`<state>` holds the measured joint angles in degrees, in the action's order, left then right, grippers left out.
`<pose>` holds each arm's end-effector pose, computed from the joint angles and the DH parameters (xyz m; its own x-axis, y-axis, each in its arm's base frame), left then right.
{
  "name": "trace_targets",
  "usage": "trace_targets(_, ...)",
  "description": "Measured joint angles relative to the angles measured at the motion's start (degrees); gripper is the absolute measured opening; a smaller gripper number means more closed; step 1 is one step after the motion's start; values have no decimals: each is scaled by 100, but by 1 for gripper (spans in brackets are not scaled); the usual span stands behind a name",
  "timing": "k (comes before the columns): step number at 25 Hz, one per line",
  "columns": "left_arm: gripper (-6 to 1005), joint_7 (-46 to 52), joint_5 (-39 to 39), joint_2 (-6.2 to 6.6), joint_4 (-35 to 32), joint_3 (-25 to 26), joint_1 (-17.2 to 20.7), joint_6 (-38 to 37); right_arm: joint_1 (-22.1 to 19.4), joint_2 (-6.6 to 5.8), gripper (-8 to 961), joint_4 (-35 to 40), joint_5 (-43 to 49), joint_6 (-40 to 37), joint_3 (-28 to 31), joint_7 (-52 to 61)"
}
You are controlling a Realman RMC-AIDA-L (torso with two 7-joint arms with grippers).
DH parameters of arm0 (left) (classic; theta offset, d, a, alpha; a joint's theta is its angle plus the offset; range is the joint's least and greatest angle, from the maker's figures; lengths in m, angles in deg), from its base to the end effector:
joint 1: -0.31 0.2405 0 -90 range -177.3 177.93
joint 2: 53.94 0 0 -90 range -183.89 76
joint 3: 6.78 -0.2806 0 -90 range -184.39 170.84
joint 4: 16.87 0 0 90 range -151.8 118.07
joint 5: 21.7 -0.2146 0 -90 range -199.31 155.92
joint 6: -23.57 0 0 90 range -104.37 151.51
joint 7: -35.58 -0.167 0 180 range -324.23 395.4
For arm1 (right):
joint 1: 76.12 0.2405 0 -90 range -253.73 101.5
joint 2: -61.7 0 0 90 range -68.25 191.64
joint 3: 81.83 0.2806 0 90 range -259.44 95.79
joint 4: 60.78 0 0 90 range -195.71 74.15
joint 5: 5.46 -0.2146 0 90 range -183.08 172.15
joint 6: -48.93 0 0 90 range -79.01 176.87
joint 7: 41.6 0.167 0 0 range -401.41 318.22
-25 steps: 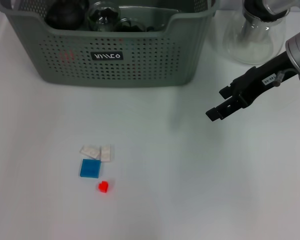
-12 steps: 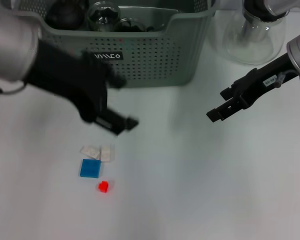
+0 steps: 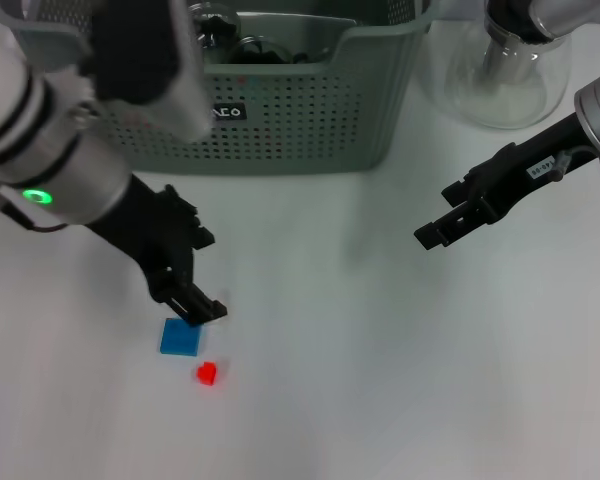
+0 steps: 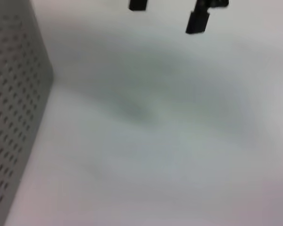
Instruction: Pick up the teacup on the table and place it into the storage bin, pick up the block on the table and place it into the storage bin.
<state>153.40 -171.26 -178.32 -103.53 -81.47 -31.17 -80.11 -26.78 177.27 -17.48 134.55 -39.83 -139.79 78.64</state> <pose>-0.1907 0.3307 -0.0317 0.9006 0.2372 -0.3643 0.1928 -0.9690 -0.1544 0.2131 0.4091 -0.0420 0.8045 -0.5794 0.1306 -0.5678 -0.8148 -0.1171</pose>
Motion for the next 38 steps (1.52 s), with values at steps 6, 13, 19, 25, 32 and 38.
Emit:
trace_targets(6,841,202,-379,-8,702,-849,-209,703,-17,6,928,-5,0,2,-4,0)
trace_targets(13,836,511,-762,-16,1200,-1509,-303,1298,-46,-2,928,-6,0,23,3,8)
trace_targets(19,831,582,-811,-16,1480,-1705,-349,1542,-48,-1,928,-6,0,61,-15,9)
trace_targets(25,792,634,-815,-25,1544,-1849,-356,1645,-48,0,928,-6,0,80,-13,9)
trace_targets(32,667,645,-822,-25,1609,-1957,-359,1709,-47,-14,927,-5,0,106,-18,9)
trace_targets(38,493,709,-811,-30,1285,-1903,-281,1597,-52,-19,927,-5,0,106,-4,9)
